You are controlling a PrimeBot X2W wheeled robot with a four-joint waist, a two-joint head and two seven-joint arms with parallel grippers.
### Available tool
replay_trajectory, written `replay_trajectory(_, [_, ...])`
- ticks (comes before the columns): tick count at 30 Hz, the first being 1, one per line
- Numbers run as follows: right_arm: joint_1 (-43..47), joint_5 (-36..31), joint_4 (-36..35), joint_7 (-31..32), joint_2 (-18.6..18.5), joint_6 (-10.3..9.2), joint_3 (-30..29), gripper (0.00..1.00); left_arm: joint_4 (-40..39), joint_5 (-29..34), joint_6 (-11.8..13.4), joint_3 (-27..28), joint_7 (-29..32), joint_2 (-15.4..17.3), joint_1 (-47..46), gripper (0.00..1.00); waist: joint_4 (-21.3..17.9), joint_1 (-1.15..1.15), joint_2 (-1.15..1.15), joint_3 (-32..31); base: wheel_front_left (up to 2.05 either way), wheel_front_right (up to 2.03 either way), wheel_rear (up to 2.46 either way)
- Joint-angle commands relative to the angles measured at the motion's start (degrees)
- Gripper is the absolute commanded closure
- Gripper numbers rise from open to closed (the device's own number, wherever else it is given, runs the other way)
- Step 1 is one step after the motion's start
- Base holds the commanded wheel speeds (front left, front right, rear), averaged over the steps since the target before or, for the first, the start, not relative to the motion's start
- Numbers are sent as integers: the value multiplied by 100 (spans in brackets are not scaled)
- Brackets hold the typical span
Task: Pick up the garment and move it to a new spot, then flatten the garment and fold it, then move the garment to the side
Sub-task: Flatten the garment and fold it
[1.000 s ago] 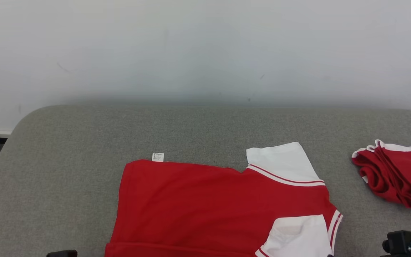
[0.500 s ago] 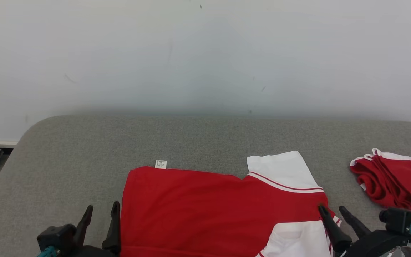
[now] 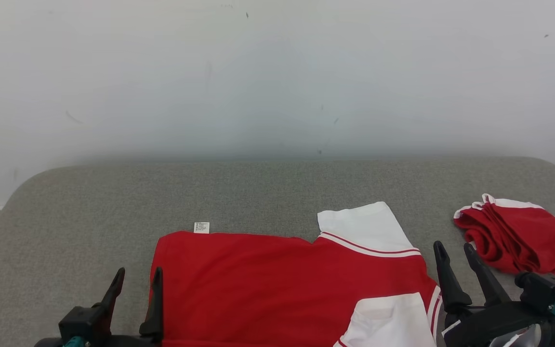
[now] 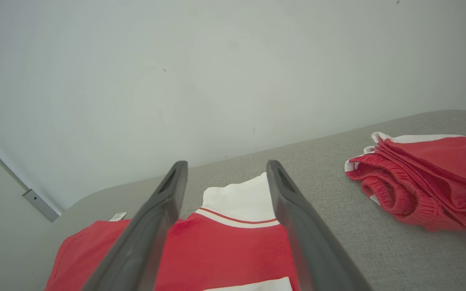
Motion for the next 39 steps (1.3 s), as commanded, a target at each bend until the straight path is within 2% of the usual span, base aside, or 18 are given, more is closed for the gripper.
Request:
replay_trajectory(1, [-95,-99,64,-65,-12,12,10,0,24,70,-13,7,-49,41,-41,0,-23,0,0,25,0,0,0])
replay_trajectory(7, [-171,-209,266,-215,-10,12,80,0,162,-69,75,111,-107,6,146,0,-68,0,0,42,0,0,0])
replay_trajectory(17, [-223,-271,514,-251,-12,12,215,0,152,-279,-25,217,-129,78,305,0,-15,0,0,17,0,0,0])
replay_trajectory(39, [-334,-119,648,-149,-12,12,222,0,-20,-399,-8,114,103,171,213,0,-34,0,0,122,0,0,0])
